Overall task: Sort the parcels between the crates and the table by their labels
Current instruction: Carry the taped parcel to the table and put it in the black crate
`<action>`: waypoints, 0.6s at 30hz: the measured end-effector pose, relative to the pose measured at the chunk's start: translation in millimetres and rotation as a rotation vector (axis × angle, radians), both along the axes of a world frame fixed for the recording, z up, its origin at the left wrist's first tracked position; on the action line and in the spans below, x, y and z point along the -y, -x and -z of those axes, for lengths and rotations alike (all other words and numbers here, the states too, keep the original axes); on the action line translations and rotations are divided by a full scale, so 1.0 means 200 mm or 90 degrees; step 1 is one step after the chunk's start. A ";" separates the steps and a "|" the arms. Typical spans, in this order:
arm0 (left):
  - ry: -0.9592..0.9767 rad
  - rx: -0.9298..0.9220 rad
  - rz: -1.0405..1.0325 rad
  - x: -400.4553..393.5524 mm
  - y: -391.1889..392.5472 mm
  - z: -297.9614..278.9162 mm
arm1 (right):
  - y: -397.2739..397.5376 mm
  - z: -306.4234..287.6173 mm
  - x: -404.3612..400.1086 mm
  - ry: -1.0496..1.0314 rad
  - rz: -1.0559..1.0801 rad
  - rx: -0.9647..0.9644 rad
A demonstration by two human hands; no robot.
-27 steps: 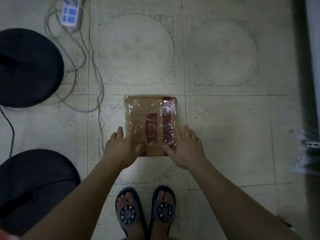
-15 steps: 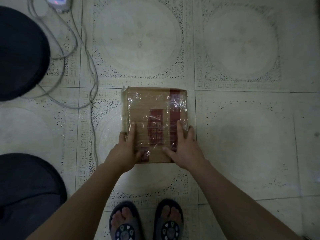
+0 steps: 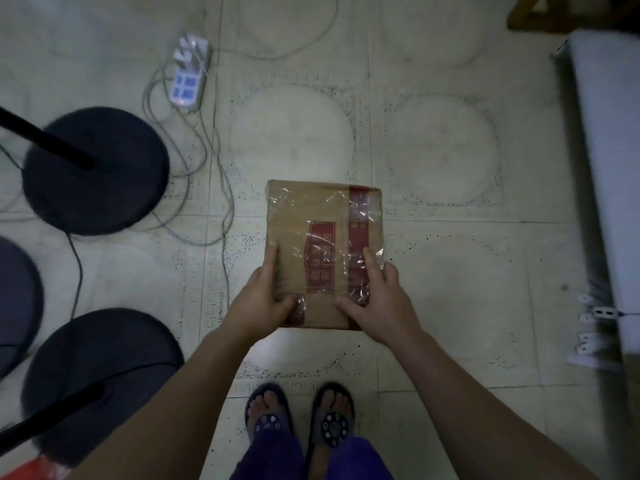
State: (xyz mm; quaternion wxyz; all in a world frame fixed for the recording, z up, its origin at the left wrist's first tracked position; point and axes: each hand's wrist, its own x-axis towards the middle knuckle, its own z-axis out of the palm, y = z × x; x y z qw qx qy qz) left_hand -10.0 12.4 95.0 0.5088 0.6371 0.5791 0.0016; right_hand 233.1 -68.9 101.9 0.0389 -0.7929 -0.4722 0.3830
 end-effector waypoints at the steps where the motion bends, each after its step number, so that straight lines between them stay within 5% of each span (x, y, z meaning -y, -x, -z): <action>1: -0.011 0.004 -0.003 -0.02 -0.01 -0.16 | 0.00 -0.15 -0.02 -0.013 0.004 -0.003; 11: -0.194 0.026 -0.035 -0.20 -0.11 -1.76 | -0.05 -1.69 -0.17 -0.203 0.051 0.008; 18: -0.346 0.062 -0.047 -0.20 -0.18 -2.57 | -0.11 -2.51 -0.23 -0.339 0.077 0.032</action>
